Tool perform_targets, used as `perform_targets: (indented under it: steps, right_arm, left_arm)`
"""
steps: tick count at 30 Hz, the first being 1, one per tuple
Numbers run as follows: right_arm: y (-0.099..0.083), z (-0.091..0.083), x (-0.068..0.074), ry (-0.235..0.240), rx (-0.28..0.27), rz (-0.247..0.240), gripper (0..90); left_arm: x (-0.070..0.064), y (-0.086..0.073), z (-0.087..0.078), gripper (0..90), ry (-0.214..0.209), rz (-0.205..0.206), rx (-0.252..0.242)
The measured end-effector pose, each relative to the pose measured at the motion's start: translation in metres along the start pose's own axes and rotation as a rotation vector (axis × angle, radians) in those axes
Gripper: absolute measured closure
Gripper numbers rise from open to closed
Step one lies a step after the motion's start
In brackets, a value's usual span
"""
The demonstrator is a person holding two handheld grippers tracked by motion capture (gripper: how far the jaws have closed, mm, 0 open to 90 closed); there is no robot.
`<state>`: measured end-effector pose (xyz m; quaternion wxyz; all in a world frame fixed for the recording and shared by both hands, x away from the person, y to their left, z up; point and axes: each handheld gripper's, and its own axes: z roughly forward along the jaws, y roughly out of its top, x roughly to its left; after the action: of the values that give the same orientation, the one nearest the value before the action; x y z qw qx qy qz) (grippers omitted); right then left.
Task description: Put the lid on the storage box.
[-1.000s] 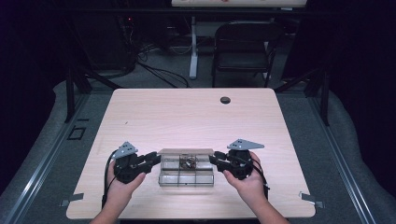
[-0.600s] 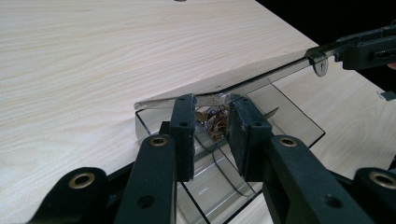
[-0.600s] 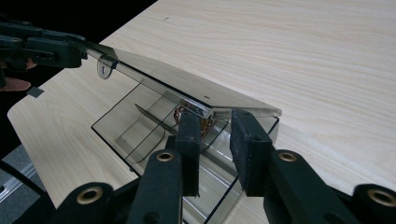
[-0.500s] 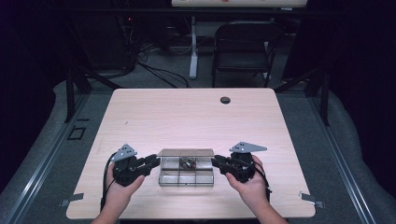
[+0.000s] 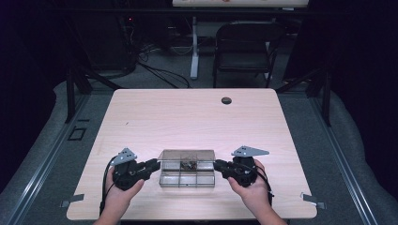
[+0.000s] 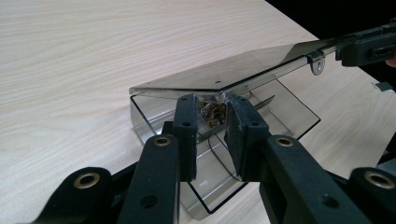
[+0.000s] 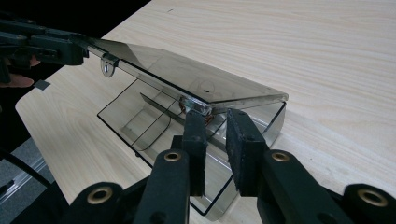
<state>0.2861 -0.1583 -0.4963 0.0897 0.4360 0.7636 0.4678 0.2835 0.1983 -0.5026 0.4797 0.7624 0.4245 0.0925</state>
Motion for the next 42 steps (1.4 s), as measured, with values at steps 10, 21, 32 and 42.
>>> perform_targets:
  steps: [10, 21, 32, 42]
  right_arm:
    - [-0.006, -0.001, 0.001, 0.007, 0.012, 0.004, 78.2]
    - [-0.01, -0.001, 0.002, 0.005, 0.012, 0.001, 77.9]
    - [-0.015, -0.001, 0.003, 0.014, 0.009, 0.008, 77.5]
    - [-0.02, 0.0, 0.003, 0.029, 0.004, 0.012, 77.2]
  left_arm:
    - [-0.001, -0.006, 0.0, 73.9, -0.006, -0.005, 0.002]
    - [-0.002, -0.011, -0.002, 74.0, -0.01, -0.009, 0.0]
    - [-0.003, -0.015, -0.002, 73.9, -0.009, -0.006, 0.004]
    - [-0.004, -0.018, -0.002, 73.9, -0.012, -0.005, 0.008]
